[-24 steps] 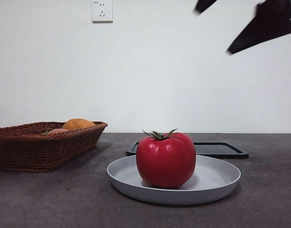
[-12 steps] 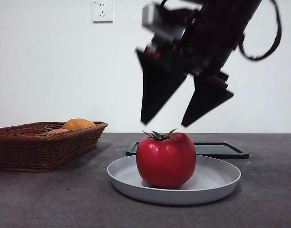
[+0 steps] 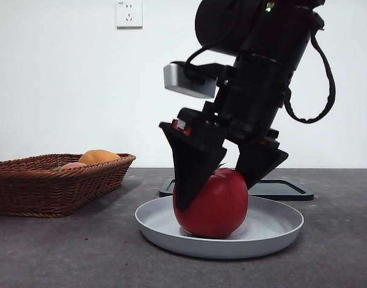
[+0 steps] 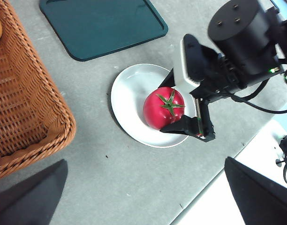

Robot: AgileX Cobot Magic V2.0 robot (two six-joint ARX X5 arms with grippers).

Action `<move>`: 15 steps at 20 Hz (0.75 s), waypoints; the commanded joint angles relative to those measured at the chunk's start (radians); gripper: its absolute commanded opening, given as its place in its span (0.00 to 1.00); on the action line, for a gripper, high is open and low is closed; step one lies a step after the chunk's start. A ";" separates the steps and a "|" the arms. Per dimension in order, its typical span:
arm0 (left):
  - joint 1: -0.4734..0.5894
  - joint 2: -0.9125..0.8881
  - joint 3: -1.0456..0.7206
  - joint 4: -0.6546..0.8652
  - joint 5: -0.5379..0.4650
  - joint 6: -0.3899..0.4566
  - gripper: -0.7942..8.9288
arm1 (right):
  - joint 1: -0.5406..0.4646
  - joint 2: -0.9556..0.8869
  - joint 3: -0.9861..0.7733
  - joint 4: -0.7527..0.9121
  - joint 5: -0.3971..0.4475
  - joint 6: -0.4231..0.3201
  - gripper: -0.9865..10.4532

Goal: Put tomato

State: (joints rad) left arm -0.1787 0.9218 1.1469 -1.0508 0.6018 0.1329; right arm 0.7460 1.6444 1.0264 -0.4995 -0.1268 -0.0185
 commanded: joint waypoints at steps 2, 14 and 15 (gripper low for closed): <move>-0.001 0.006 0.013 0.012 0.005 0.004 0.66 | 0.012 0.022 0.019 -0.002 0.004 0.008 0.43; -0.001 0.006 0.013 0.015 0.005 0.004 0.66 | -0.076 -0.002 0.288 -0.140 0.039 -0.009 0.32; -0.001 0.006 0.013 0.015 0.005 0.004 0.66 | -0.104 -0.001 0.324 -0.135 0.039 -0.016 0.32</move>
State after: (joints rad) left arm -0.1787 0.9218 1.1469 -1.0492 0.6018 0.1329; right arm 0.6388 1.6390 1.3350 -0.6342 -0.0959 -0.0238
